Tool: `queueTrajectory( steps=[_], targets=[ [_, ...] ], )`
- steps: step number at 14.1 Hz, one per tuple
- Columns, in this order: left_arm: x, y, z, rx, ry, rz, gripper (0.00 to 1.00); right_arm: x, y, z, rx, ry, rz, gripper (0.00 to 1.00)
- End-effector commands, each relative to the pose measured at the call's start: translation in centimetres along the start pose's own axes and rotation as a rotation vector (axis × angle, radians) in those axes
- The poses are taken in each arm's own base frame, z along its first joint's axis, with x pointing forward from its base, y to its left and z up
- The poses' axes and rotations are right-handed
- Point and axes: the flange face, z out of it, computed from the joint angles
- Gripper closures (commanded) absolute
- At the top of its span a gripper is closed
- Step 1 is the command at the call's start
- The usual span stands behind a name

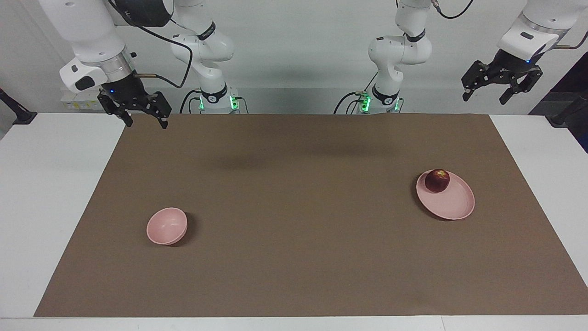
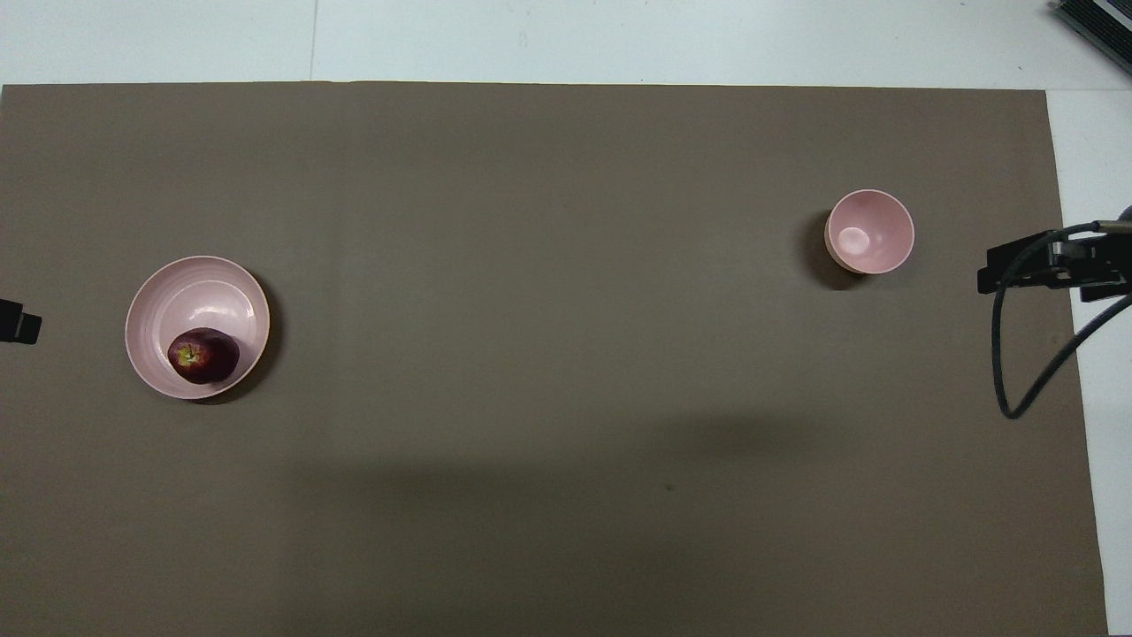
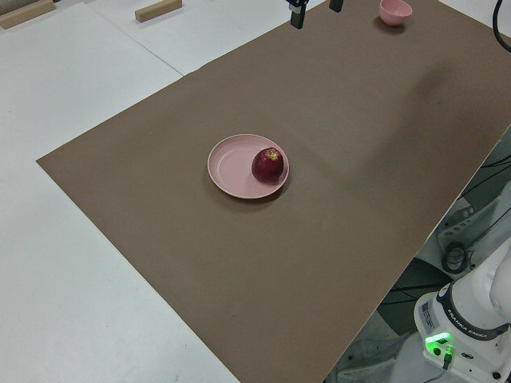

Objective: Move apple from plate to bowl

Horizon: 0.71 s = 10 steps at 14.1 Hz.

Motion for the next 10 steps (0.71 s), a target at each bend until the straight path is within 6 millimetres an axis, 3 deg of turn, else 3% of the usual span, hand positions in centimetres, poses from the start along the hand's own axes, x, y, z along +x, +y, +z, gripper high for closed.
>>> queueTrajectory(
  steps=[1,10],
  targets=[
    [-0.5,0.2,0.0,-0.001,-0.011,-0.004,0.0,-0.4,0.0,0.1,0.006,0.009,-0.019,0.0],
    [-0.4,1.4,-0.4,0.002,0.001,0.008,0.0,-0.4,0.1,0.1,0.004,0.01,-0.019,0.0]
  ],
)
